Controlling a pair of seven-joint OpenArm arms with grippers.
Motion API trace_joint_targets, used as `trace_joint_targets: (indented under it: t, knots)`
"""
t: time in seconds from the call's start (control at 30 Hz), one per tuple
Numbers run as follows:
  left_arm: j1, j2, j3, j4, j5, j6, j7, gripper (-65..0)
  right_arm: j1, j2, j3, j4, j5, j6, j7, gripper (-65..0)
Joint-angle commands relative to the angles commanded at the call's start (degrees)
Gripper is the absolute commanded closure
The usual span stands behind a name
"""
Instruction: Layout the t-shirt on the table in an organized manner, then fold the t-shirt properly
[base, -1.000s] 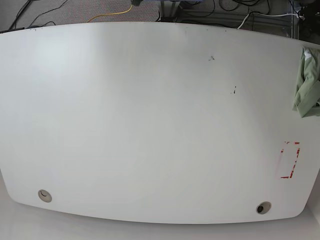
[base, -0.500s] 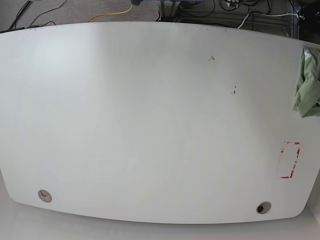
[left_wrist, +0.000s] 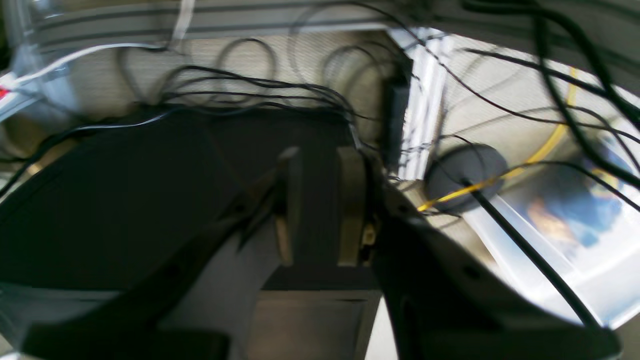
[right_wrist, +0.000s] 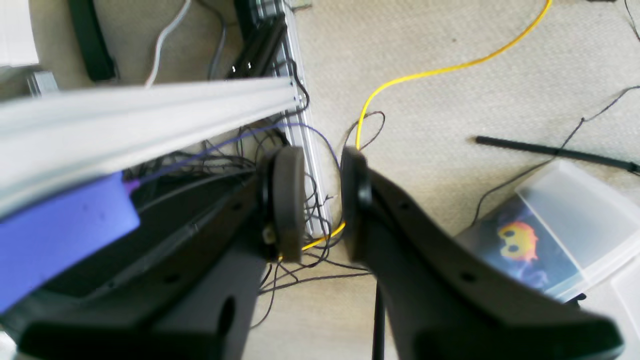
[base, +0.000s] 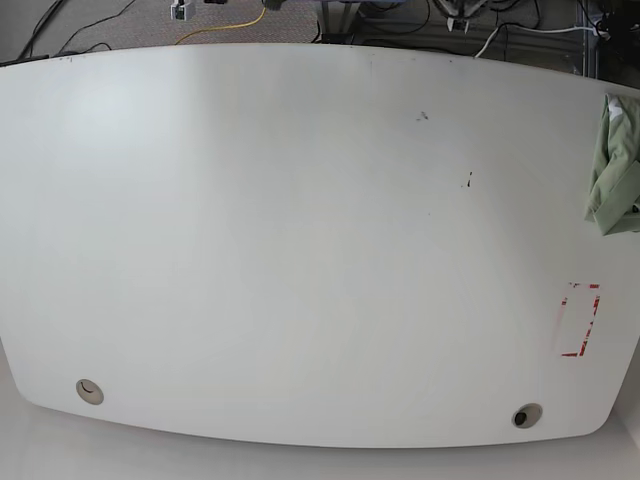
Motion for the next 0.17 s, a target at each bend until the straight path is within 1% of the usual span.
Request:
trace_joint_targets:
  t: [0.17]
  knots:
    - [-1.85, 0.53, 0.0, -1.41, 0.0, 0.26, 0.0, -10.8, 3.16, -0.88, 0.0, -4.84, 0.0, 0.0, 0.0, -13.0]
